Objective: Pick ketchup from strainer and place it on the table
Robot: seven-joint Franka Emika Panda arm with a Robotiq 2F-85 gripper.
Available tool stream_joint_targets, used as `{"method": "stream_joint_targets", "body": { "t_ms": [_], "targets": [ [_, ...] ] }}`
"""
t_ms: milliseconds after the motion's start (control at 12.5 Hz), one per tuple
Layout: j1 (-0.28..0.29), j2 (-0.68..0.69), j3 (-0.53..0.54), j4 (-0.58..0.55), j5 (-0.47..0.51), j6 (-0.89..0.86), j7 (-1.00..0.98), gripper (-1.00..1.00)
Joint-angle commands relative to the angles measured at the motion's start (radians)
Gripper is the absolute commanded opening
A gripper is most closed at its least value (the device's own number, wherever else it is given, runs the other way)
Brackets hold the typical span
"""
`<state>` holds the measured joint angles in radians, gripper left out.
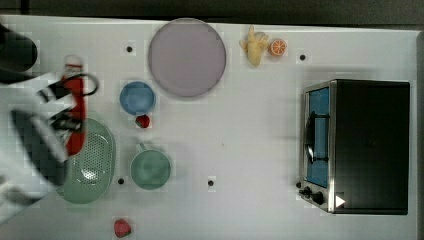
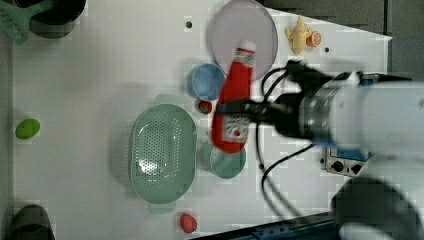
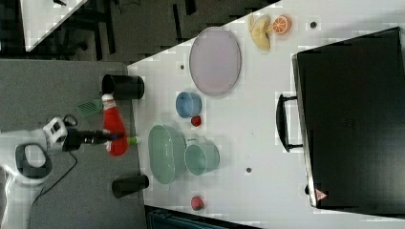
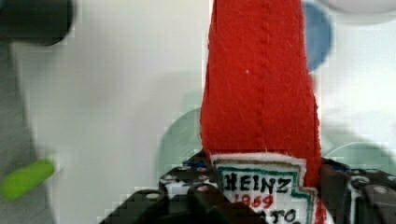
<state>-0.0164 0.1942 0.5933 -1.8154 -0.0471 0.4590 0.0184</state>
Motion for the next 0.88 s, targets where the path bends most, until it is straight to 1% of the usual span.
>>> {"method": "stream_joint_targets", "body": {
  "t_ms": [80,320,480,640,880],
  "targets": [
    [-0.098,0.046,-0.143,0.039,0.000,-0.030,-0.201,0.21],
    [-0.124,0.047,-0.299,0.039,-0.001,-0.030,-0.291,0.21],
    [-0.130,0.054,-0.402,0.026,-0.001,-0.030,-0.385,0.21],
    [-0.131,0.059,-0.492,-0.015,-0.001,-0.027,-0.489,0.21],
    [-0.133,0.059,-0.568,-0.119,-0.001,0.013,-0.520,0.21]
  ]
}}
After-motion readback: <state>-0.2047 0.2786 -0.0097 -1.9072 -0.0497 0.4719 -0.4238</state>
